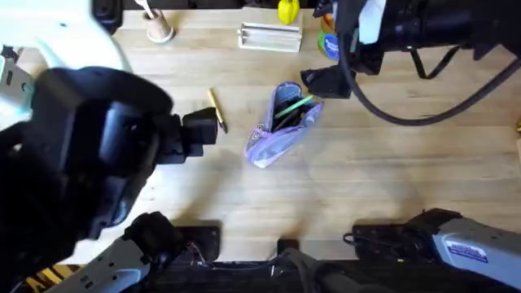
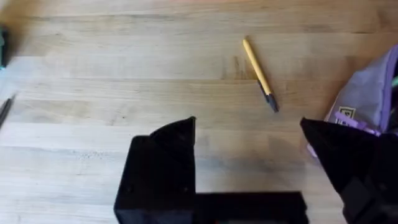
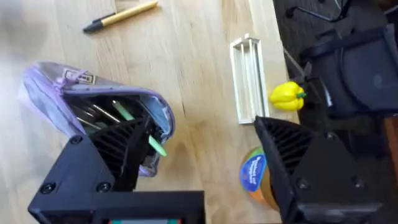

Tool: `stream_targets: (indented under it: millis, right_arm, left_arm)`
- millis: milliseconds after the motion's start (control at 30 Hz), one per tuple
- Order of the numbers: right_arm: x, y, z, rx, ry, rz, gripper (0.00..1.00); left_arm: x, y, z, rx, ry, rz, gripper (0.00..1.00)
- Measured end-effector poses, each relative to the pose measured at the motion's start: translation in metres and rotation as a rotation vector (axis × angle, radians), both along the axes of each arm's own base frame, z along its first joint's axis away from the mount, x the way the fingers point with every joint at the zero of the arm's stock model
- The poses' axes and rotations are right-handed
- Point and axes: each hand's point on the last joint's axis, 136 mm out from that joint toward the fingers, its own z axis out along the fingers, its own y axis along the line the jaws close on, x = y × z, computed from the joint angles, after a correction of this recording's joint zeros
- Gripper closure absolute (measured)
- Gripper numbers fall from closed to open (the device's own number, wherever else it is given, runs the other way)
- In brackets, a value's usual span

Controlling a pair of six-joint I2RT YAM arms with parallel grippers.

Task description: Unzip the bag, pick up the pens from the table one at a time and place them inside, then zip the bag closed.

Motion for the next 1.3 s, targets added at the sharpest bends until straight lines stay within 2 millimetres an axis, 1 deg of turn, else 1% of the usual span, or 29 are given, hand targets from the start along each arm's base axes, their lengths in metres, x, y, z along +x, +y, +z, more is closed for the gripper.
stream_targets:
  millis: [67, 167, 233, 300, 367, 467, 567, 633, 733, 833, 967, 1067, 1200, 1300]
  right_arm:
    - [0.000, -0.006, 0.006, 0.063, 0.051, -0.079, 0.003]
    - [0.002, -0.017, 0.013, 0.161, 0.132, -0.206, 0.003]
    - [0.005, -0.026, 0.016, 0.235, 0.196, -0.299, 0.003]
    - [0.008, -0.034, 0.017, 0.303, 0.262, -0.390, 0.003]
    - [0.010, -0.045, 0.014, 0.366, 0.342, -0.490, 0.003]
    - [0.010, -0.061, 0.006, 0.422, 0.441, -0.614, 0.004]
    - [0.006, -0.073, -0.002, 0.441, 0.514, -0.697, 0.004]
    - [0.004, -0.077, -0.006, 0.448, 0.543, -0.728, 0.004]
    - [0.003, -0.079, -0.008, 0.455, 0.566, -0.751, 0.003]
    - [0.002, -0.079, -0.009, 0.457, 0.576, -0.758, 0.003]
    - [0.001, -0.079, -0.009, 0.459, 0.578, -0.761, 0.003]
    - [0.001, -0.079, -0.010, 0.458, 0.585, -0.765, 0.003]
    - [-0.002, -0.080, -0.013, 0.452, 0.602, -0.772, 0.003]
    - [-0.002, -0.080, -0.013, 0.454, 0.604, -0.773, 0.003]
  left_arm:
    - [0.013, -0.008, -0.005, 0.007, 0.012, 0.034, 0.007]
    - [0.031, -0.020, -0.020, 0.029, 0.051, 0.066, 0.007]
    - [0.044, -0.026, -0.033, 0.049, 0.089, 0.096, 0.008]
    - [0.055, -0.027, -0.048, 0.050, 0.126, 0.140, 0.007]
    - [0.064, -0.025, -0.065, 0.030, 0.177, 0.190, 0.006]
    - [0.075, -0.026, -0.082, -0.044, 0.232, 0.234, 0.007]
    - [0.083, -0.031, -0.091, -0.143, 0.262, 0.249, 0.007]
    - [0.085, -0.032, -0.093, -0.185, 0.279, 0.257, 0.007]
    - [0.089, -0.025, -0.097, -0.223, 0.290, 0.287, 0.007]
    - [0.101, -0.015, -0.100, -0.254, 0.274, 0.333, 0.007]
    - [0.116, -0.004, -0.109, -0.276, 0.269, 0.378, 0.007]
    - [0.125, -0.007, -0.119, -0.281, 0.292, 0.354, 0.008]
    - [0.128, -0.014, -0.135, -0.276, 0.338, 0.319, 0.007]
    - [0.136, -0.018, -0.143, -0.279, 0.337, 0.306, 0.007]
